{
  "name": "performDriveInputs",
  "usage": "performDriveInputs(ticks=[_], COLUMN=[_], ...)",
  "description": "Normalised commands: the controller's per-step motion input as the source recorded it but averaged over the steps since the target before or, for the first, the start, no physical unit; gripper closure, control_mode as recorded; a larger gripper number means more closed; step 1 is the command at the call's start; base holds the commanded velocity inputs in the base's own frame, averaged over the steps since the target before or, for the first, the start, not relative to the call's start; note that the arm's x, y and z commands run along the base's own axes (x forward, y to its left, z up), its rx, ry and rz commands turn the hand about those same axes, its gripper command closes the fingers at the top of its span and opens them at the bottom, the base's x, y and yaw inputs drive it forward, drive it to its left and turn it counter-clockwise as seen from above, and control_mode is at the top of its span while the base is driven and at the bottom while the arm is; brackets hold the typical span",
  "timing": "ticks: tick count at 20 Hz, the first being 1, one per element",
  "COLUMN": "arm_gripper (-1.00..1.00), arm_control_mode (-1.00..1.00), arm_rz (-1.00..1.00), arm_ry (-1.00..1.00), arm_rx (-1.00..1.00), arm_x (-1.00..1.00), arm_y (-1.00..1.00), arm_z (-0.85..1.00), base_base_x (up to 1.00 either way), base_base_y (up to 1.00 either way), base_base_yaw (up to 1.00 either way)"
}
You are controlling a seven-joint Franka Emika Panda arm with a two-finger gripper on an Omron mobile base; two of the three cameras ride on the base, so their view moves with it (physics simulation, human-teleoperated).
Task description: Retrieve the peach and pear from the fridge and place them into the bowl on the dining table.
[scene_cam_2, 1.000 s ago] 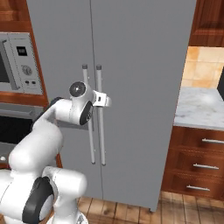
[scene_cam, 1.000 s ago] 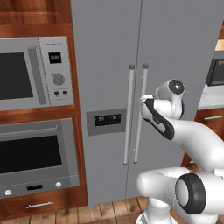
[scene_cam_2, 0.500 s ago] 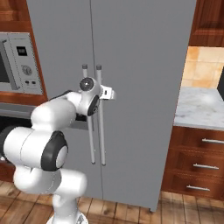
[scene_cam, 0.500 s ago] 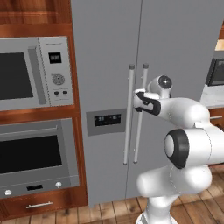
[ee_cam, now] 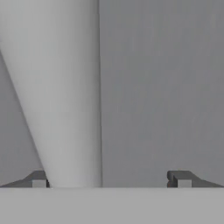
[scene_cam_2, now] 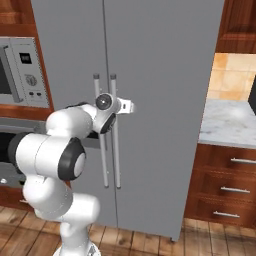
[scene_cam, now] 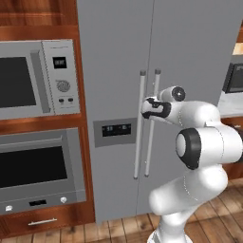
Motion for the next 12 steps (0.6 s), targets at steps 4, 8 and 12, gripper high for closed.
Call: performDriveInputs(ticks=[4, 8, 12], arm_gripper=[1.0, 1.0, 1.0], arm_control_mode=[-1.0, -1.0, -1.0], arm_rz=[0.0, -0.03, -0.03], arm_ry=[0.06, 0.12, 0.17], arm_rx=[0.0, 0.0, 0.0], arm_x=[0.15, -1.0, -0.97], arm_y=[0.0, -0.49, -0.49], arm_z=[0.01, 0.15, 0.12], base_base_x=[0.0, 0.0, 0.0], base_base_y=[0.0, 0.0, 0.0], base_base_yaw=[0.0, 0.0, 0.0])
